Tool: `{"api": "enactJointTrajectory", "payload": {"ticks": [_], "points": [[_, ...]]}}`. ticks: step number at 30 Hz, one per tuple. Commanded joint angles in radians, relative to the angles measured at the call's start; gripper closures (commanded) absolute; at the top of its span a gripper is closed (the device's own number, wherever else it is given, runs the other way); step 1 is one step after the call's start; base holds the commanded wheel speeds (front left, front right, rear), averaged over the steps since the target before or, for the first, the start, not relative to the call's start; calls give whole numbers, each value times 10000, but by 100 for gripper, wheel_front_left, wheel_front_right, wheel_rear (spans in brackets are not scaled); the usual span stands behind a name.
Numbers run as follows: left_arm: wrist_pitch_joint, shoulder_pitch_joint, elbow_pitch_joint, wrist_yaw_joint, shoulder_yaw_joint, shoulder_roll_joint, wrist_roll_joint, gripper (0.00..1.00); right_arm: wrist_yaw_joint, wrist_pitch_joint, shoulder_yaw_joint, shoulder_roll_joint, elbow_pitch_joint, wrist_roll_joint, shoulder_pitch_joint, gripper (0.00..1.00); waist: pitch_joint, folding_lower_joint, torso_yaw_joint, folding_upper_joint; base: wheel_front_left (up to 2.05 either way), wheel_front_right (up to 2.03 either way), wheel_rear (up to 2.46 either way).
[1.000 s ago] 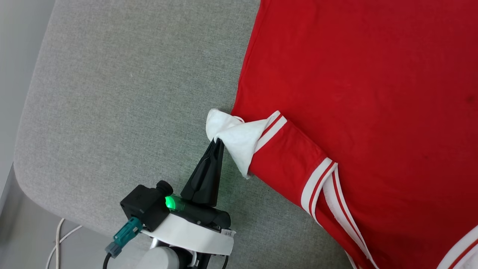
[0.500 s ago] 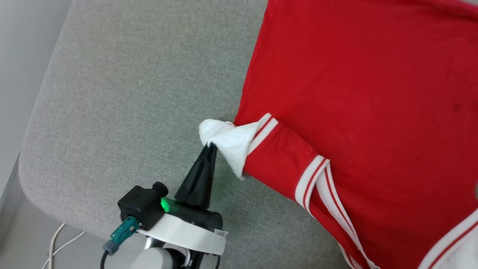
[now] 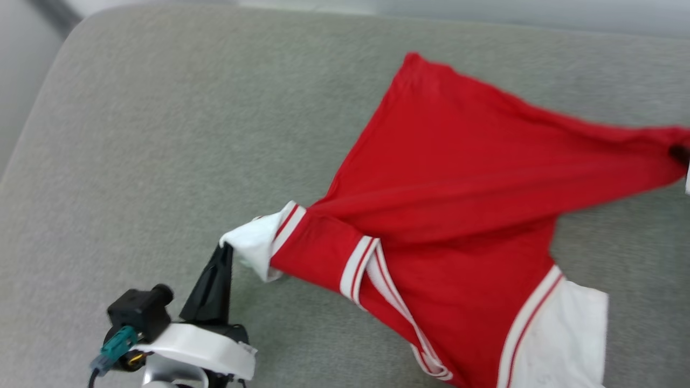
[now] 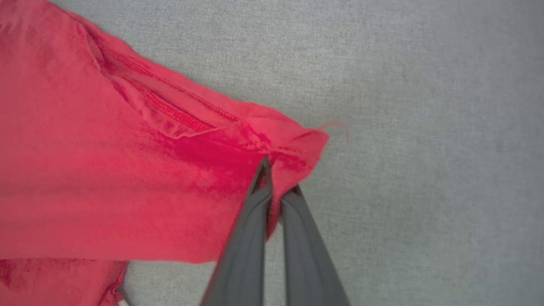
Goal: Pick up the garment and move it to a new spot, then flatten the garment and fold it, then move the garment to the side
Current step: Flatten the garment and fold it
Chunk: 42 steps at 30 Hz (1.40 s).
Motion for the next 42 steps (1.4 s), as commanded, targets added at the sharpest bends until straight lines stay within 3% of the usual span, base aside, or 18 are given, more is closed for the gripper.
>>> {"api": "enactJointTrajectory", "payload": {"ticks": [1,4,10,17,23,24,25,30,36,42], "points": [[27,184,2,65,114,109,-48,100,-7,-67,-36,-56,-280,116,447,100,-676,0,-769,0,0,0,0],[134,408,37,160,324,274,-190,100,-9,-168,-401,-120,-1299,381,1857,100,-997,0,-1188,0,0,0,0],[285,1034,139,308,667,529,-512,100,-9,-212,-1856,366,-3226,440,5053,100,-1587,0,-1812,0,0,0,0],[557,1466,255,291,747,751,-745,100,-9,-196,-3372,2116,-5055,147,8204,100,-2028,0,-2166,0,0,0,0],[721,1566,371,198,650,815,-833,100,-9,-630,-3729,3735,-5452,115,9818,100,-2140,0,-2336,0,0,0,0],[747,1578,381,203,632,825,-826,100,-9,-781,-3712,3864,-5386,180,9951,66,-2140,0,-2363,0,0,0,0],[761,1577,378,198,607,829,-823,100,-9,-922,-3681,3988,-5287,244,10047,0,-2134,0,-2384,0,0,0,0],[824,1411,347,132,424,776,-794,100,-6,-2333,-3700,4225,-4878,1183,9863,0,-2115,0,-2359,0,0,0,0],[856,1198,189,97,249,763,-663,100,-6,-5542,-3274,4251,-4820,1045,9008,0,-2002,0,-2184,0,0,0,0],[929,797,-112,88,3,662,-526,100,-6,-7082,-2355,3628,-4032,905,7573,0,-1627,0,-1818,0,0,0,0]]}}
